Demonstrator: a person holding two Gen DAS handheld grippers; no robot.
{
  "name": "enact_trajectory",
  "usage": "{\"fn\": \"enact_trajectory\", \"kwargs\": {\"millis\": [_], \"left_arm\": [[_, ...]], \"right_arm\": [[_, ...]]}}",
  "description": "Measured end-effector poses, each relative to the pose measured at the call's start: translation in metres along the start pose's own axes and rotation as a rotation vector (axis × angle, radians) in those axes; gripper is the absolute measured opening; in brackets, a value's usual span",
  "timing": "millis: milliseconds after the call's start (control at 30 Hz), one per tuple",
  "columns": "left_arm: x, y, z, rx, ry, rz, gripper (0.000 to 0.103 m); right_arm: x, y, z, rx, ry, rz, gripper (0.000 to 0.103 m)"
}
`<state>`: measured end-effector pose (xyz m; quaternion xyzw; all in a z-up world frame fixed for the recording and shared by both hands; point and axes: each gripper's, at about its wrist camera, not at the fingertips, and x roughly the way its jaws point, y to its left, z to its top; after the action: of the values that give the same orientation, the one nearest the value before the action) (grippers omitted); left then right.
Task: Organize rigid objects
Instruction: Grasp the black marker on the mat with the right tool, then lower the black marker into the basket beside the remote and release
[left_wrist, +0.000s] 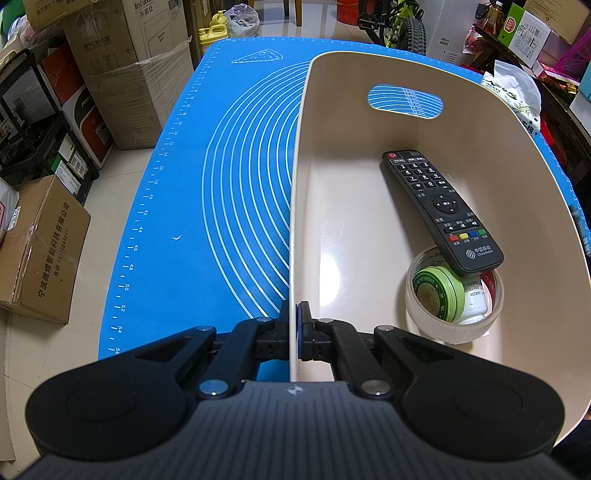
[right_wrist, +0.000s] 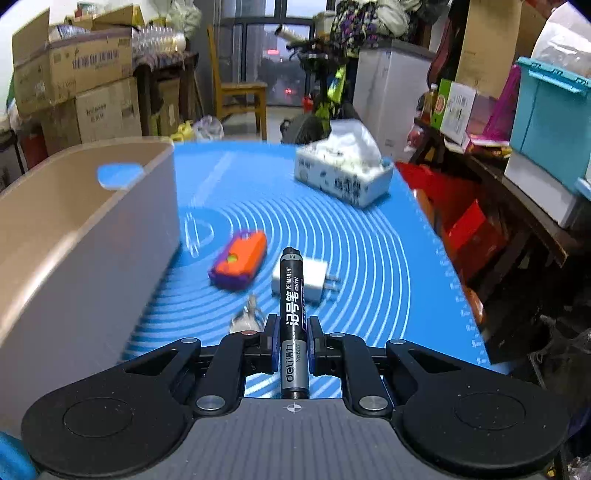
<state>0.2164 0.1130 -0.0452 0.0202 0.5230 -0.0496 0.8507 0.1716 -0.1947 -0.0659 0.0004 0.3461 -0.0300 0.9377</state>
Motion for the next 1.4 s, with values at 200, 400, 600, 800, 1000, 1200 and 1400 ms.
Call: {"fn": "enact_trajectory", "kwargs": {"millis": [200, 400, 600, 800, 1000, 1200, 1400], "left_arm": [[0.0, 0.0, 0.0, 0.0, 0.0, 0.0, 0.004], [0.0, 0.0, 0.0, 0.0, 0.0, 0.0, 0.004], [0.0, 0.0, 0.0, 0.0, 0.0, 0.0, 0.004], [0.0, 0.0, 0.0, 0.0, 0.0, 0.0, 0.004], [0.0, 0.0, 0.0, 0.001, 0.0, 0.001, 0.003], [0.0, 0.0, 0.0, 0.001, 0.0, 0.0, 0.003], [0.0, 0.0, 0.0, 0.0, 0.0, 0.001, 0.003]], "right_arm": [[-0.02, 0.007, 0.022, 0.008, -0.068, 0.023, 0.026], [-0.043, 0.025, 0.05, -0.006, -0.156, 0.079, 0.026], [-0.056, 0.056, 0.078, -0.037, -0.207, 0.158, 0.026], [-0.051, 0.092, 0.092, -0.03, -0.197, 0.223, 0.026], [-0.027, 0.133, 0.087, -0.079, -0.109, 0.269, 0.026], [-0.002, 0.162, 0.069, -0.115, -0.003, 0.287, 0.026], [0.013, 0.186, 0.062, -0.21, 0.099, 0.25, 0.026]]}}
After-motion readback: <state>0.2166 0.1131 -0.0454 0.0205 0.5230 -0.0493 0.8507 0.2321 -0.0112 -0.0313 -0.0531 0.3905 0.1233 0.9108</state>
